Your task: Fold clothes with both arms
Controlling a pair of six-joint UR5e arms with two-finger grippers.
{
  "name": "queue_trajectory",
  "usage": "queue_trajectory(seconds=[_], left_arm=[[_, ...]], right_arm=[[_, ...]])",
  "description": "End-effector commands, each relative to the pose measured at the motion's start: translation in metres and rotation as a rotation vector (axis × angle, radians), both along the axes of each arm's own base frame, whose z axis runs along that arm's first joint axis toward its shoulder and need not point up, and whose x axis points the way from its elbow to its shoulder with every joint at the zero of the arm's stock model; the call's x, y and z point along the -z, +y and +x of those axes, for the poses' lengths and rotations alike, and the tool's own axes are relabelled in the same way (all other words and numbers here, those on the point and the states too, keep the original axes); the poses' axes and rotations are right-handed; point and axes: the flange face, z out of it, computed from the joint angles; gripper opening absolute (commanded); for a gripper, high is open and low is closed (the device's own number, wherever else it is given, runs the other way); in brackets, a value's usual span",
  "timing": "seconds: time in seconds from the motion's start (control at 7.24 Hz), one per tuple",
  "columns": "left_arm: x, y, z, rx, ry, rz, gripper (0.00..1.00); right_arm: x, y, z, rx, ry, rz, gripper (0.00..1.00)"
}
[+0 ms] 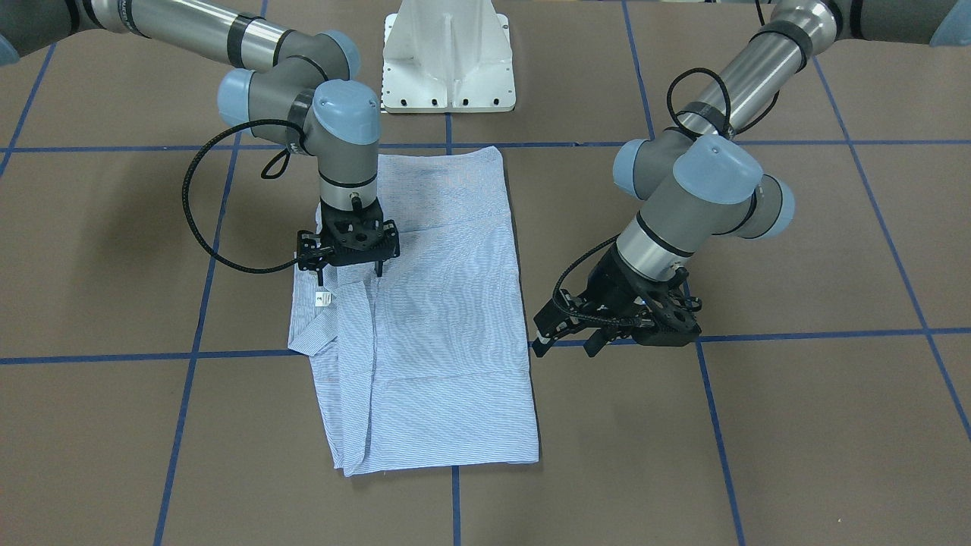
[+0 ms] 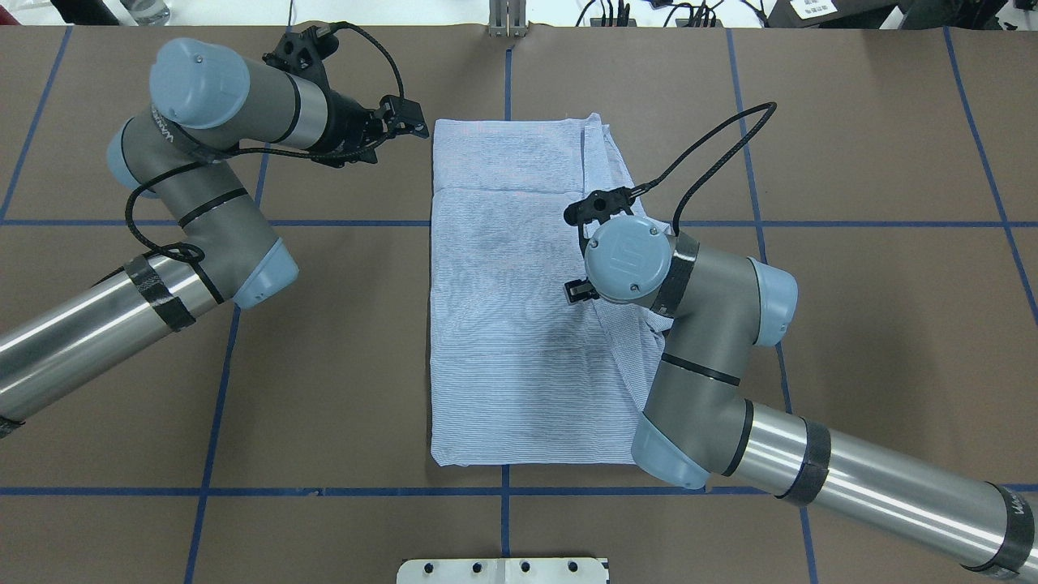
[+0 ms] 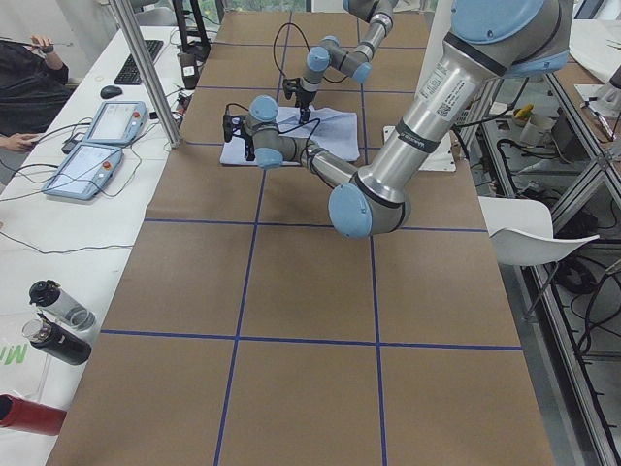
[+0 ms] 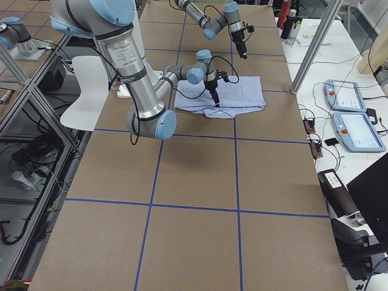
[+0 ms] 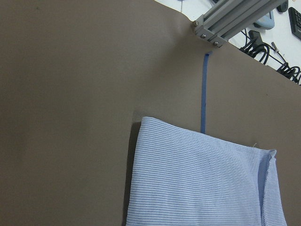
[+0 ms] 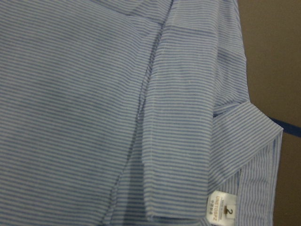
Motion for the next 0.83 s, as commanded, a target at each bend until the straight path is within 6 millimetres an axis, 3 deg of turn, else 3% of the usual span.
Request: queue_trajectory(seconds=[0.0, 0.69], left_arm=[[0.002, 0.0, 0.0, 0.0, 0.002, 0.002, 1.0], [0.003, 0.001, 0.001, -0.001, 0.005, 0.002, 1.0]], right_arm=[[0.002, -0.001, -0.003, 0.004, 0.0, 0.0, 1.0], [-0.01, -0.003, -0.004, 0.026, 0.025, -0.002, 1.0]])
